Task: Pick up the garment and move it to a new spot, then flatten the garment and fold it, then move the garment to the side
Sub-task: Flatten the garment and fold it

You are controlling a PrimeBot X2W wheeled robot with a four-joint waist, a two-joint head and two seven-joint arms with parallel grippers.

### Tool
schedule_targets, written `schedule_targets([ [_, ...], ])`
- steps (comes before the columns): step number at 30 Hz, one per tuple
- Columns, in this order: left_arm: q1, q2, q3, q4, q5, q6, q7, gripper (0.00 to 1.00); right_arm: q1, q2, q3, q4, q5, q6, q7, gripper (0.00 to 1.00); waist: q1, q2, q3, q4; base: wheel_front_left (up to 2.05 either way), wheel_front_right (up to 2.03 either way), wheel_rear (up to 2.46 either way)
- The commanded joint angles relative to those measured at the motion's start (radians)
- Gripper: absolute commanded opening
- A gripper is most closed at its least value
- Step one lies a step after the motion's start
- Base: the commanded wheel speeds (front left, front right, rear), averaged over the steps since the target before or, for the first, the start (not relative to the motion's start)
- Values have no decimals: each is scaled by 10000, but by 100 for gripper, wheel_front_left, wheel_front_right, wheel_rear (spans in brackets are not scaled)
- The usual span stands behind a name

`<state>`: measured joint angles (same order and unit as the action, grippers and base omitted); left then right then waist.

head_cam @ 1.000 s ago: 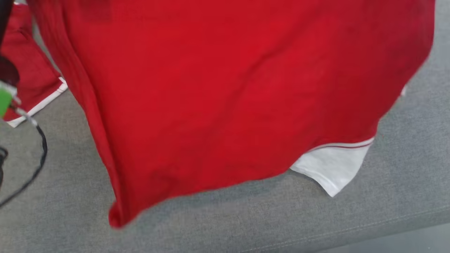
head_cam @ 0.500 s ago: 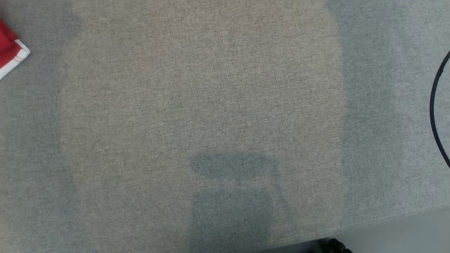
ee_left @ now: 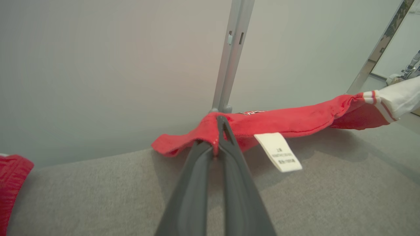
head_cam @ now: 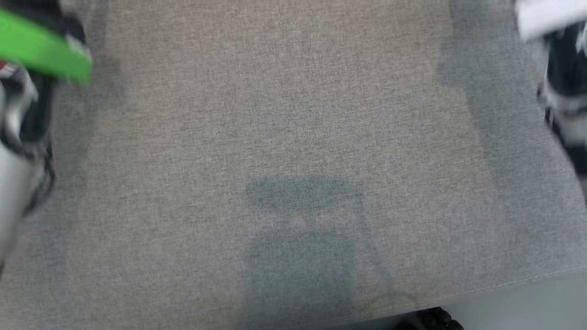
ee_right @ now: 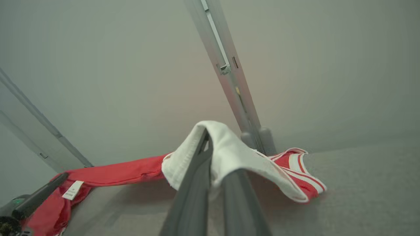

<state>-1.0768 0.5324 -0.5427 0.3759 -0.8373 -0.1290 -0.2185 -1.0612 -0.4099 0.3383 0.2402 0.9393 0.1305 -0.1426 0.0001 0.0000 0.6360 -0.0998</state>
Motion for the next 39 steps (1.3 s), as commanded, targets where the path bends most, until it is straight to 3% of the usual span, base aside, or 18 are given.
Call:
schedule_targets([
  [1,1048,348,-190,-223,-77,-26,-215,0,1230,-481,215,-413,390,4,-100,0,-1,0,-555,42,0,0,0],
  [5,3402,756,-243,-846,-67,36,-413,0,3881,-1727,807,-1110,1025,4,-58,0,-1,0,-1228,84,0,0,0],
  [10,6119,767,-122,-1823,20,519,-468,0,6325,-2892,1243,-1405,1556,-4,-31,0,-1,0,-2202,166,0,0,0],
  [15,8680,460,28,-2636,180,1247,-473,0,8296,-3563,1560,-1582,1965,-4,89,0,-1,0,-2997,178,0,0,0],
  [21,11406,-207,59,-3380,-363,1950,-474,0,10319,-4102,1527,-2141,2366,-4,-32,0,-1,0,-3318,120,0,0,0],
  [25,12353,-90,-131,-4464,-590,2395,-121,0,11460,-4551,942,-3148,2724,-1,-315,0,-1,0,-3247,163,0,0,0],
  [32,11578,634,28,-6318,-799,2825,1381,0,11104,-4724,-41,-4390,2953,2,141,0,-1,0,-3195,131,0,0,0],
  [39,9591,1034,1095,-7374,-1994,3261,3097,0,7924,-3472,45,-3149,2257,2,1456,0,-1,0,-2467,101,0,0,0],
])
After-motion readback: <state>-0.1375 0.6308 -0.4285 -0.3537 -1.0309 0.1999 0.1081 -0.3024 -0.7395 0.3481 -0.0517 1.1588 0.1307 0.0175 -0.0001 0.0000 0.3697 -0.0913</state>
